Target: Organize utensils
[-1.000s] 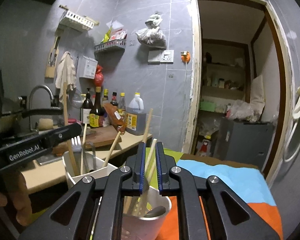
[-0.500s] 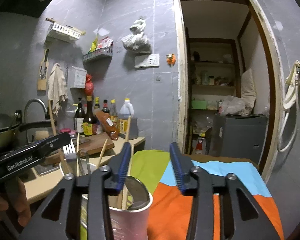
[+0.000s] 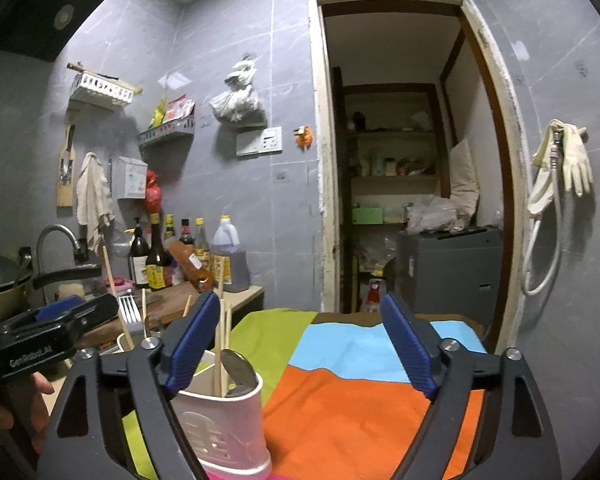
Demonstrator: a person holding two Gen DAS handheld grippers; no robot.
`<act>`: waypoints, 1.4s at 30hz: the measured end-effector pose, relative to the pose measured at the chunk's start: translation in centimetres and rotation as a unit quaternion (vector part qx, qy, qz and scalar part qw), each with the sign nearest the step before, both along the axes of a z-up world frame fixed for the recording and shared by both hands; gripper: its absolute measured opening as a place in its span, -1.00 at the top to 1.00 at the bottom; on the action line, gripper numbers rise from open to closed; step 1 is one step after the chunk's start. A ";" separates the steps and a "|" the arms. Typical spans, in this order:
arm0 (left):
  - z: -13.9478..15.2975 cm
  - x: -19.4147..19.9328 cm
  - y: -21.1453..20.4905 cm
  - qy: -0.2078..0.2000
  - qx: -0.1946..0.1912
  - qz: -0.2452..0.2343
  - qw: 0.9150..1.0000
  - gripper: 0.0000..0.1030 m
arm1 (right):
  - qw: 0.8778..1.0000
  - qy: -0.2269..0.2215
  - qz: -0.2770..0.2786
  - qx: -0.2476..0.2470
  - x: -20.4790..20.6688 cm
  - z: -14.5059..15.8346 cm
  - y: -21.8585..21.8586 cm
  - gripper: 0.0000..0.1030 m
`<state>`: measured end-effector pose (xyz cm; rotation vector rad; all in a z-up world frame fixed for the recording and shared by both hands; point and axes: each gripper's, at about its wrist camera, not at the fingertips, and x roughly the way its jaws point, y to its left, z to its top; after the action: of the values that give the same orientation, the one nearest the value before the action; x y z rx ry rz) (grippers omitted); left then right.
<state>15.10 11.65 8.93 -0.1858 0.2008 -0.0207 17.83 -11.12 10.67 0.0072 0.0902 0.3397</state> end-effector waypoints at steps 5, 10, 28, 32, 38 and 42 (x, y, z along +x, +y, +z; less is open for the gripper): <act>0.0 -1.1 -1.1 0.007 0.017 -0.016 1.000 -0.64 | 1.000 -0.002 -0.015 0.005 -1.5 0.5 -1.4 -0.93; -0.1 -2.9 -1.8 0.009 0.015 -0.031 0.999 -0.77 | 1.000 -0.001 -0.029 0.011 -3.3 0.7 -3.2 -1.00; -2.4 -9.0 -4.3 0.022 0.033 -0.052 0.998 -0.84 | 0.997 0.015 -0.073 -0.018 -11.0 -1.9 -6.8 -1.00; -3.2 -10.2 -4.4 0.027 0.037 -0.043 0.998 -0.84 | 0.996 0.011 -0.081 -0.028 -12.4 -2.8 -6.8 -1.00; -4.6 -11.8 -4.3 0.032 0.050 -0.025 0.998 -0.84 | 0.996 0.017 -0.088 -0.021 -13.9 -4.0 -7.4 -1.00; -5.3 -12.5 -3.9 0.036 0.048 -0.021 0.998 -0.84 | 0.995 0.017 -0.094 -0.026 -14.3 -4.6 -7.6 -1.00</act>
<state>2.60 7.74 3.58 -0.0871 0.2762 -0.0453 3.58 -18.72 6.05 -0.0306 0.1322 0.1485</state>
